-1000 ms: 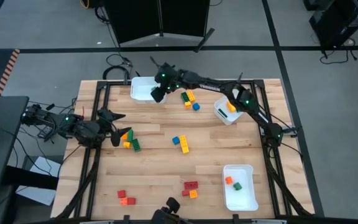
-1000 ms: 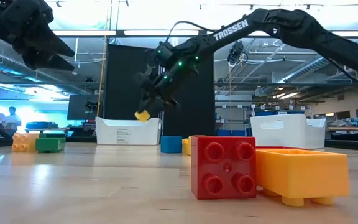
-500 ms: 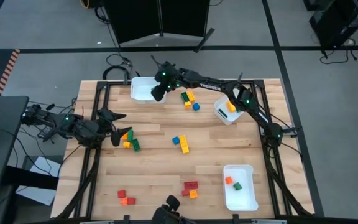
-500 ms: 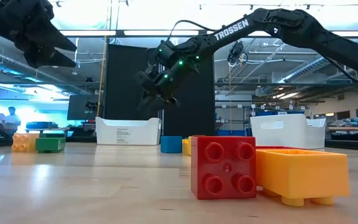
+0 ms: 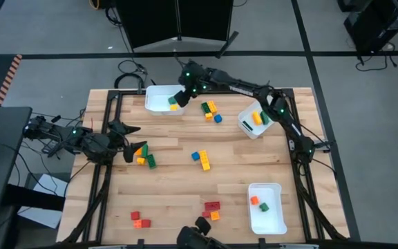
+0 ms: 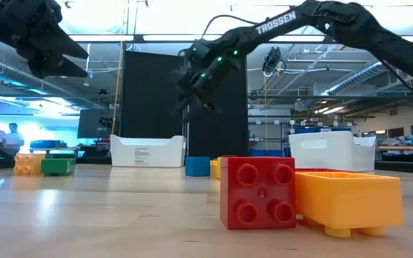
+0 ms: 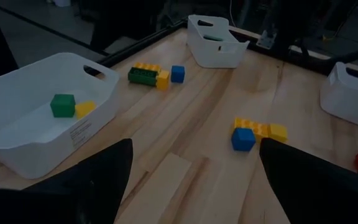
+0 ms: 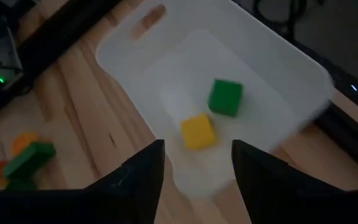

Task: Sort blocks by size
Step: Put the green 8 stud gamepiece into the top right white bin

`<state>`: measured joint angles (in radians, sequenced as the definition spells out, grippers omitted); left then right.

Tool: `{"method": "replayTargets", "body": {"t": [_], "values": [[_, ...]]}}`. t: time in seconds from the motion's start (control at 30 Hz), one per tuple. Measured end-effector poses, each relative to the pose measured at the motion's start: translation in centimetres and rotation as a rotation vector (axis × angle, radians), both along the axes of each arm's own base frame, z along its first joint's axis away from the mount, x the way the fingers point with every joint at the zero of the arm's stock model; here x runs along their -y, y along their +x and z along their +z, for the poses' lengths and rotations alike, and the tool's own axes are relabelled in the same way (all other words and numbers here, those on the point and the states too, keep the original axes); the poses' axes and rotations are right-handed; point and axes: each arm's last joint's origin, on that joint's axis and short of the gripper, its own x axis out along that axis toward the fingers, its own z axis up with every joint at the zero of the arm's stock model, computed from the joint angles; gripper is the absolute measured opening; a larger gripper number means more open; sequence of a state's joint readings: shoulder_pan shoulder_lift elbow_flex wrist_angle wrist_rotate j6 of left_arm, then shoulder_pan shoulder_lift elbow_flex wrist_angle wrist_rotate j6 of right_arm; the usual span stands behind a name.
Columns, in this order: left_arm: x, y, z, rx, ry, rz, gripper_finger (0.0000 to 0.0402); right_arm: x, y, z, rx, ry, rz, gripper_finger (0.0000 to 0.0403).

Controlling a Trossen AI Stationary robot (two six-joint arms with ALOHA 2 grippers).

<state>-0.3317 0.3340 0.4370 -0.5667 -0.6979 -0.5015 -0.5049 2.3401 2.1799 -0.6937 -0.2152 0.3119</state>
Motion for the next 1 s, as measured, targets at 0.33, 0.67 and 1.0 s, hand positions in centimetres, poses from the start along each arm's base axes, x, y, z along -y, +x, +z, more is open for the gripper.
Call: {"method": "replayTargets", "body": {"t": [0.33, 0.67, 1.0], "values": [[-0.1, -0.1, -0.2, -0.023, 0.016, 0.021, 0.0362, -1.9, -4.7, 5.3, -0.216, -0.033, -0.045, 0.0197], [-0.2, -0.4, -0.8, -0.090, 0.038, 0.028, 0.0395, -5.9, -8.1, 8.9, -0.379, -0.018, -0.027, 0.0197], [-0.1, -0.1, -0.2, -0.019, 0.015, 0.027, 0.0387, -12.8, -9.2, 8.7, -0.458, -0.072, -0.015, 0.0197]]}}
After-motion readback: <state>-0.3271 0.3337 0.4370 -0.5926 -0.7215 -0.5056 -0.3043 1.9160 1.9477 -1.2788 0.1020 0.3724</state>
